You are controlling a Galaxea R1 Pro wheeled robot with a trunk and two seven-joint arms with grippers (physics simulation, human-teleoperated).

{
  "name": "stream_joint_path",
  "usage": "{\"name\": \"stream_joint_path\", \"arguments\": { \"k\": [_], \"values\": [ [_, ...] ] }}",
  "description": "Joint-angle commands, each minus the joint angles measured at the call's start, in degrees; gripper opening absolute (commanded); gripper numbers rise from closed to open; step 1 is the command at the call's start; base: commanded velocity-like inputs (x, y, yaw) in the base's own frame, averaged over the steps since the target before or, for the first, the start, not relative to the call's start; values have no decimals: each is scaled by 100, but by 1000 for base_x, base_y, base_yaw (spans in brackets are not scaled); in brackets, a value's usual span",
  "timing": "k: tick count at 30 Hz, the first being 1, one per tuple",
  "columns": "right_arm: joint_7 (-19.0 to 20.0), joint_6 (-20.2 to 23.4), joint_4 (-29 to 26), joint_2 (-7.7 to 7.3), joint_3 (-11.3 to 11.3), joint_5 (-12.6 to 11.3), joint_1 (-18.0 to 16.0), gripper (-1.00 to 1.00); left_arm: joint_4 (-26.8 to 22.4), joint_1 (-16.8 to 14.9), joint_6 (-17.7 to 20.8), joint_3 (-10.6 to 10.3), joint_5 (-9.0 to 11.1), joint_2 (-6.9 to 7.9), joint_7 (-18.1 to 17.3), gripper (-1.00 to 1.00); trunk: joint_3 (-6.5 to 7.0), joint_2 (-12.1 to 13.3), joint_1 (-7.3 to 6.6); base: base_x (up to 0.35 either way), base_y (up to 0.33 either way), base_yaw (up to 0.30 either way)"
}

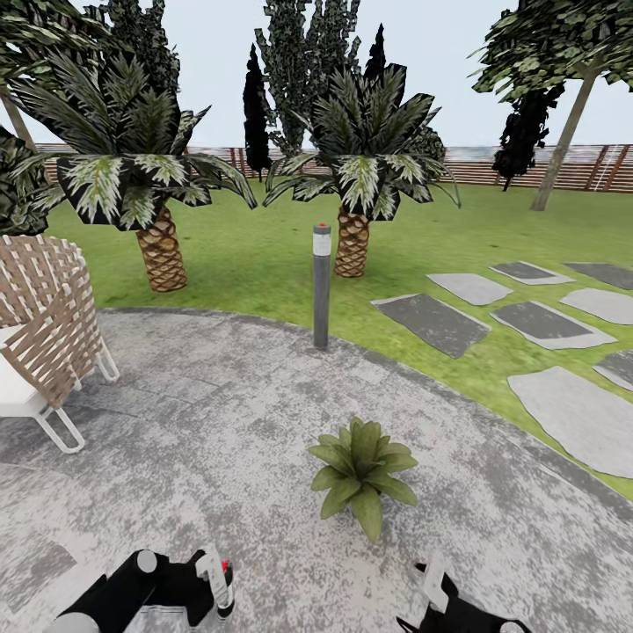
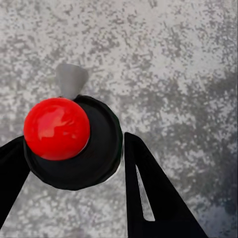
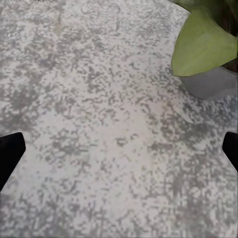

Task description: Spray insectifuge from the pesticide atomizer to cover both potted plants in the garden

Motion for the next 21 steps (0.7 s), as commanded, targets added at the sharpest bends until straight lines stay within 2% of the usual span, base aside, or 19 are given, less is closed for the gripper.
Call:
{"name": "stream_joint_path", "arguments": {
  "k": [1,8,9,11,15,16,19,21],
  "values": [
    [15,-31,-36,4,7,92,-2,100,-40,-35,-25,-20,-84,-6,-28,-100,-5,-2,-1,0,0,0],
    [240,-31,-261,52,7,312,-4,100,-269,-265,205,-33,-268,-201,-248,-100,-5,-2,-1,0,0,0],
    [1652,-32,-859,54,7,465,-3,100,-570,-464,229,-31,-1440,-347,-1252,-100,-5,-2,-1,0,0,0],
    [1720,-33,-866,55,7,464,-4,100,-565,-479,233,-30,-1618,-426,-1258,-100,-5,-2,-1,0,0,0],
    [1758,-33,-869,62,7,458,-3,100,-563,-486,231,-29,-1721,-507,-1269,-100,-5,-2,-1,0,0,0],
    [1764,-33,-871,69,7,457,-5,-100,-562,-489,234,-27,-1734,-525,-1356,-100,-5,-2,-1,0,0,0],
    [1767,-33,-868,86,7,454,-7,-100,-567,-491,233,-18,-1709,-536,-1586,-100,-5,-2,-1,0,0,0],
    [1768,-33,-870,160,9,455,-7,-100,-565,-491,229,-14,-1697,-570,-1632,-100,-5,-2,-1,0,0,0]
  ]
}}
